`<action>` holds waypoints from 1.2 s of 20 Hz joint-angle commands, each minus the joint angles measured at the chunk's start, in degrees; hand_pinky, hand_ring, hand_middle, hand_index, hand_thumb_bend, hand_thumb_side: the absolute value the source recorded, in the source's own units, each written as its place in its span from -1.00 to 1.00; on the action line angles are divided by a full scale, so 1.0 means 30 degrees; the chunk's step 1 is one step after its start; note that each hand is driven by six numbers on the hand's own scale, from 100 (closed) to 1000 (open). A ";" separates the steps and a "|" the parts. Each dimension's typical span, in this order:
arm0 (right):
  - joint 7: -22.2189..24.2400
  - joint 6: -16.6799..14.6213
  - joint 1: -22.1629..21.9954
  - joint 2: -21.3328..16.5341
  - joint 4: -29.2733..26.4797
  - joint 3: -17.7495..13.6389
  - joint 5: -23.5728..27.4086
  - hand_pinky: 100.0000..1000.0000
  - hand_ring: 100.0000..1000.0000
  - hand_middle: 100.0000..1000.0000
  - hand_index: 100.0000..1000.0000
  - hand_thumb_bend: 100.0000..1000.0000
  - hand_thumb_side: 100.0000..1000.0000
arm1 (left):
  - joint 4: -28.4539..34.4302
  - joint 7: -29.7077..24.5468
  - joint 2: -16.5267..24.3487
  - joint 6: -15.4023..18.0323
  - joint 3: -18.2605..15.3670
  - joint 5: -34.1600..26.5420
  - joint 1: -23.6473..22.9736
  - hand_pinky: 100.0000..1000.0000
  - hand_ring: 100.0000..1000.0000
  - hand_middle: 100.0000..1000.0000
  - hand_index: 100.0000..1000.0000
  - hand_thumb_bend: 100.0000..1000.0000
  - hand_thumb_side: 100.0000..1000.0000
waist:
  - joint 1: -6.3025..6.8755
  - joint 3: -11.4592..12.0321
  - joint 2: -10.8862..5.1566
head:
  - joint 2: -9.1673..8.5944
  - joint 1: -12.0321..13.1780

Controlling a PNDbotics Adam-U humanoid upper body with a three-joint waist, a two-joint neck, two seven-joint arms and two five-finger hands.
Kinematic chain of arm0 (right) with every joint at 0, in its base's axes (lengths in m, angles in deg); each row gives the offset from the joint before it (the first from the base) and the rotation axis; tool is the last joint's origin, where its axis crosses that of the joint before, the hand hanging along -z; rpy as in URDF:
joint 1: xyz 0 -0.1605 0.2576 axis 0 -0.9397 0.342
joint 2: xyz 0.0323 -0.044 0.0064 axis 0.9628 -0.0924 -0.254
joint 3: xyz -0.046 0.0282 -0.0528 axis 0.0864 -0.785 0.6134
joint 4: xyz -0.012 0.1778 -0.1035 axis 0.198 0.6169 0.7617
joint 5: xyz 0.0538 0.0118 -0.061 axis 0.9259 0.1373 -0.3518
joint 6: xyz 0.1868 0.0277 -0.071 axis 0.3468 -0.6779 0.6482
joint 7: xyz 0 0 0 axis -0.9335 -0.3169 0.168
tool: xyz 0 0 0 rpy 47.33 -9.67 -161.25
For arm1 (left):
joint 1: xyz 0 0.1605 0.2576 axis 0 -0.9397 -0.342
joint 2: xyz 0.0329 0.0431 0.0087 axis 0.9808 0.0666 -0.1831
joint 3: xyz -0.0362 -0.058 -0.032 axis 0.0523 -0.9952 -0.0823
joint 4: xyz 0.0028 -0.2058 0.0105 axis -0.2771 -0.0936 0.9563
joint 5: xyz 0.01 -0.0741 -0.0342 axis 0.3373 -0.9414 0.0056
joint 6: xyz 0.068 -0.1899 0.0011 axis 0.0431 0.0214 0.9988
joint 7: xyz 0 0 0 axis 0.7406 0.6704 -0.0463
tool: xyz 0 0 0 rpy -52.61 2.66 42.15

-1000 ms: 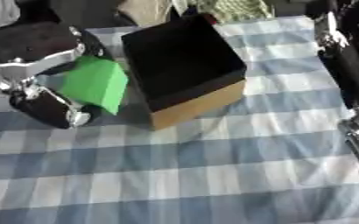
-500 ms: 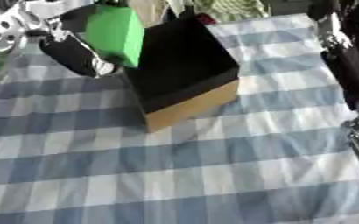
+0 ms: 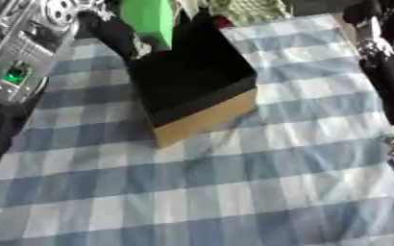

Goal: Pick up objects on the table and place them in the box.

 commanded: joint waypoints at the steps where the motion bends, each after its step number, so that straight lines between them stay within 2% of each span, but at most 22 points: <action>1: 0.0063 -0.0001 0.0333 -0.0194 -0.0289 -0.0022 0.0002 0.69 0.44 0.21 0.56 -1.00 0.18 | -0.1005 0.1128 -0.0325 0.0452 -0.0396 -0.0318 0.0588 0.57 0.49 0.38 0.54 -1.00 -1.00 | -0.0051 -0.0075 -0.0336 | -0.0309 0.0126; 7: 0.0047 -0.0018 0.0406 -0.0092 -0.0289 -0.0012 0.0005 0.69 0.44 0.21 0.56 -1.00 0.18 | -0.2555 0.1973 -0.1051 0.1266 -0.0397 -0.0622 0.0698 0.61 0.55 0.46 0.61 -0.95 -1.00 | 0.0046 -0.0304 -0.0272 | -0.0455 0.0203; 9: 0.0021 -0.0019 0.0390 -0.0064 -0.0289 -0.0007 0.0011 0.69 0.44 0.21 0.56 -1.00 0.18 | -0.2923 0.1987 -0.1154 0.1613 -0.0363 -0.0328 0.0681 0.63 0.60 0.51 0.66 -0.48 -1.00 | 0.0071 -0.0325 -0.0271 | -0.0490 0.0181; 11: 0.0002 -0.0024 0.0359 -0.0044 -0.0289 -0.0001 0.0022 0.69 0.44 0.21 0.56 -1.00 0.19 | -0.3095 0.1827 -0.1157 0.2017 -0.0301 0.0230 0.0651 0.65 0.63 0.56 0.70 -0.18 -0.98 | 0.0086 -0.0318 -0.0280 | -0.0500 0.0151; 13: -0.0020 -0.0008 0.0319 -0.0019 -0.0289 0.0005 0.0044 0.69 0.44 0.21 0.56 -1.00 0.19 | -0.3152 0.1546 -0.1126 0.2356 -0.0278 0.0916 0.0623 0.67 0.67 0.61 0.74 0.22 -0.83 | 0.0091 -0.0308 -0.0292 | -0.0493 0.0135; 17: -0.0030 -0.0031 0.0291 0.0067 -0.0289 0.0029 0.0092 0.69 0.44 0.21 0.56 -1.00 0.19 | -0.3191 0.1110 -0.1154 0.2634 -0.0312 0.2472 0.0598 0.70 0.72 0.67 0.79 0.71 -0.68 | 0.0072 -0.0287 -0.0305 | -0.0493 0.0127; 21: -0.0050 -0.0019 0.0277 0.0084 -0.0289 0.0027 0.0107 0.69 0.44 0.21 0.56 -1.00 0.20 | -0.3044 0.1049 -0.1180 0.2703 -0.0372 0.3597 0.0599 0.70 0.74 0.69 0.80 0.79 -0.66 | 0.0052 -0.0239 -0.0314 | -0.0454 0.0123; 24: -0.0044 -0.0013 0.0259 0.0122 -0.0289 0.0034 0.0108 0.69 0.43 0.21 0.56 -1.00 0.20 | -0.2908 0.1074 -0.1222 0.2749 -0.0422 0.3639 0.0565 0.69 0.73 0.66 0.78 0.75 -0.67 | 0.0047 -0.0193 -0.0325 | -0.0429 0.0115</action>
